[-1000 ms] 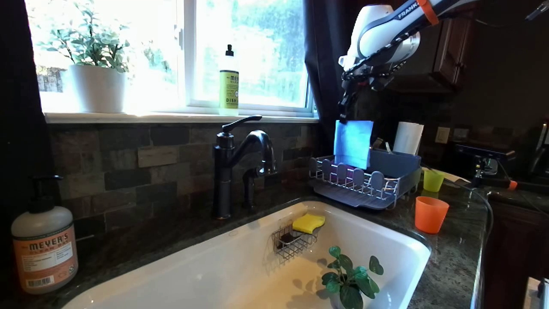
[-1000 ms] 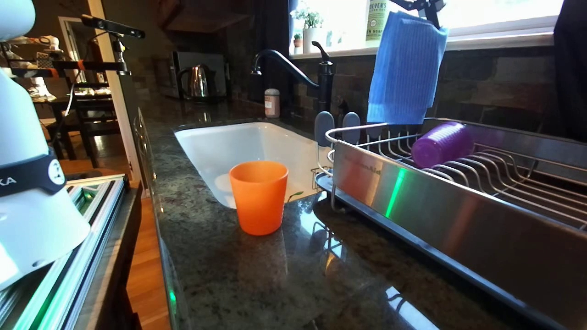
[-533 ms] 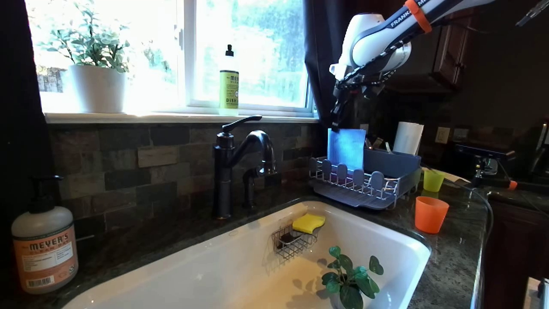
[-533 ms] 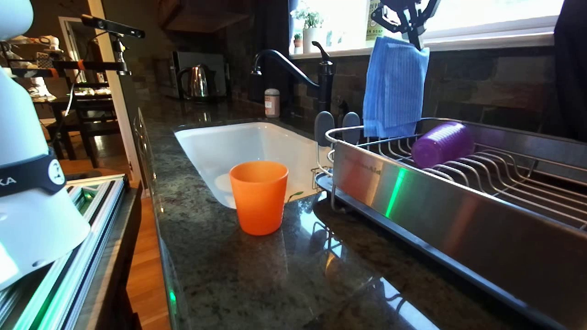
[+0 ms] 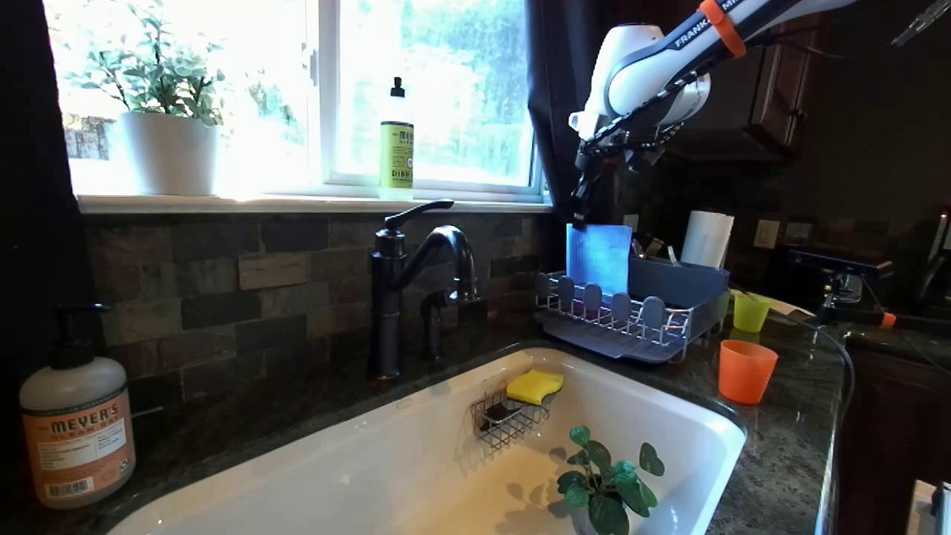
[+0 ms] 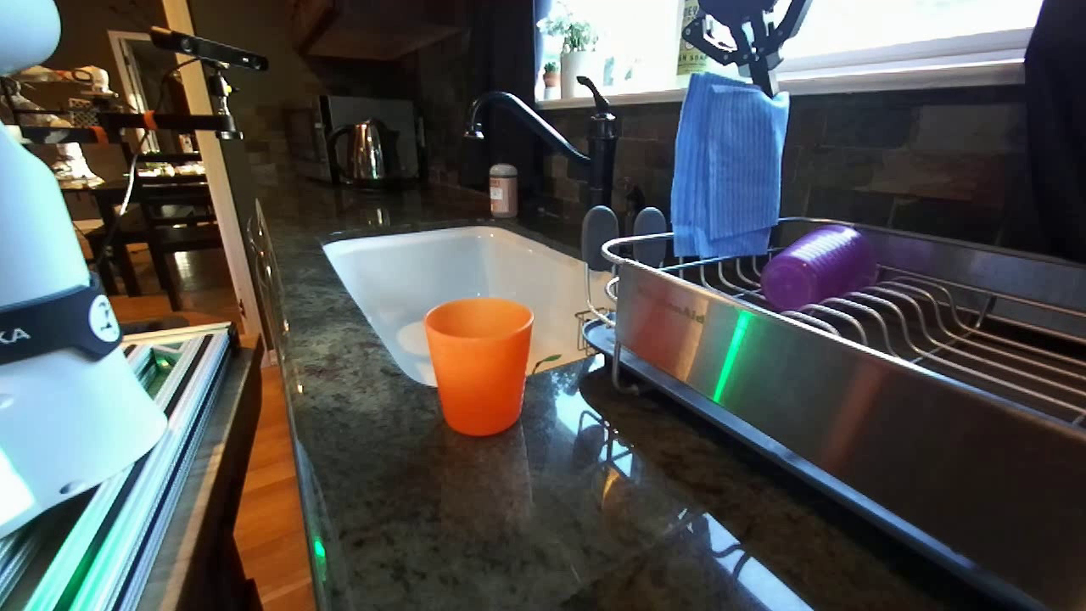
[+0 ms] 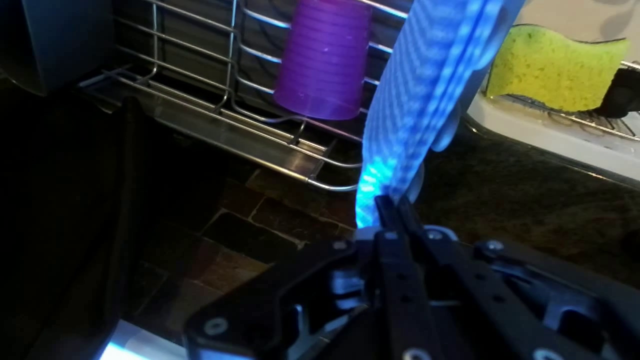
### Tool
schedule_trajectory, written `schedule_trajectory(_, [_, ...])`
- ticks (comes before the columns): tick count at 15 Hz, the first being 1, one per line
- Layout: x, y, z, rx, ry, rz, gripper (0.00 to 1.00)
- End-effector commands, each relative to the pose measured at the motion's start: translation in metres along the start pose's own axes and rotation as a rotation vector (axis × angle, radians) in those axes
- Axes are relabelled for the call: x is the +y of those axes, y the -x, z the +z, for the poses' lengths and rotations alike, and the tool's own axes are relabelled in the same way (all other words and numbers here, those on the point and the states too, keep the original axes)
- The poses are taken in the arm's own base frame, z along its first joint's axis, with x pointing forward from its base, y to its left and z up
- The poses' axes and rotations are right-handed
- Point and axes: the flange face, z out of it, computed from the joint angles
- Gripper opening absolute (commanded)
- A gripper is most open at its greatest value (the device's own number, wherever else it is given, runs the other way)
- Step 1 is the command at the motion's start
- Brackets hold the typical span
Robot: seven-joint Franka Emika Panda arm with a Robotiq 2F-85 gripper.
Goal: Put a cloth on the dishes tray
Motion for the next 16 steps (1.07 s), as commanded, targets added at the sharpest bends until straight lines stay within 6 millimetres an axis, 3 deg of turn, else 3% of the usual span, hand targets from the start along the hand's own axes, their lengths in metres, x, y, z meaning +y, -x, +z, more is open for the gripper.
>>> schedule_trajectory(1, [-0.004,0.006,0.004,-0.009,-0.013,0.008,0.00])
schedule_trajectory(9, [-0.035,0.024,0.026,-0.104,-0.024,-0.007,0.00])
schedule_trajectory(16, [-0.070,0.021,0.041,-0.123,-0.056,-0.009,0.00])
